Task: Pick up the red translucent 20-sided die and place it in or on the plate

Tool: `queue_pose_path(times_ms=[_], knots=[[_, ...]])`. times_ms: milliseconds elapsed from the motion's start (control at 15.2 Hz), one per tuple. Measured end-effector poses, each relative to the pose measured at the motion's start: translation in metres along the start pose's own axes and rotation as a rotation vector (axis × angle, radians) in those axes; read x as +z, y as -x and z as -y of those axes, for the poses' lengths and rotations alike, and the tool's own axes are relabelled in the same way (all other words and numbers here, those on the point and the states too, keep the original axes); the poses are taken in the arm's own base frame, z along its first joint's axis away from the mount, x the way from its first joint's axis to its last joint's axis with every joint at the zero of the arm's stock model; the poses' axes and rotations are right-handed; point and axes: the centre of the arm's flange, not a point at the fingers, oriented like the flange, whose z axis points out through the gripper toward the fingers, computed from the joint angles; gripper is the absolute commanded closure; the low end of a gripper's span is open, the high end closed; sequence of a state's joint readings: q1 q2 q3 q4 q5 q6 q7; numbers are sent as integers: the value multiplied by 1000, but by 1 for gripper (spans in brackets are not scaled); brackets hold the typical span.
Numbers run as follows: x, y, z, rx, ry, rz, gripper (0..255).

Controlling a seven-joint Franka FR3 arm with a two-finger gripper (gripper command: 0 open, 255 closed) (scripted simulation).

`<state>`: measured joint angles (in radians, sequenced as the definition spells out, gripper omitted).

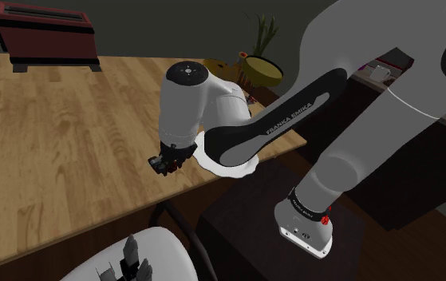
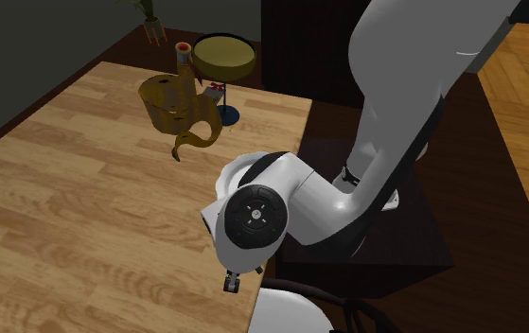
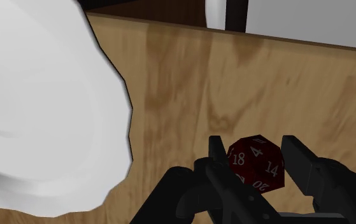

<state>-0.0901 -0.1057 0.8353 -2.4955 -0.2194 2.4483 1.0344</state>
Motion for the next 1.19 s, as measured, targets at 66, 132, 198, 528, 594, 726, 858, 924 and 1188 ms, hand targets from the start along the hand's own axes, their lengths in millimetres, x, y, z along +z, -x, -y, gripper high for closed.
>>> queue_pose_path(times_ms=[66,132,198,528,594,726,858,924,1188], knots=[[0,0,0,0,0,0,255],[0,0,0,0,0,0,255],[0,0,0,0,0,0,255],[-15,-3,-1,0,1,-1,255],[-20,-4,-2,0,1,-1,255],[-31,-7,-3,0,0,-1,255],[-42,-8,-5,0,0,-1,255],[-47,-9,-5,0,0,-1,255],[-67,-14,-8,0,0,-1,255]])
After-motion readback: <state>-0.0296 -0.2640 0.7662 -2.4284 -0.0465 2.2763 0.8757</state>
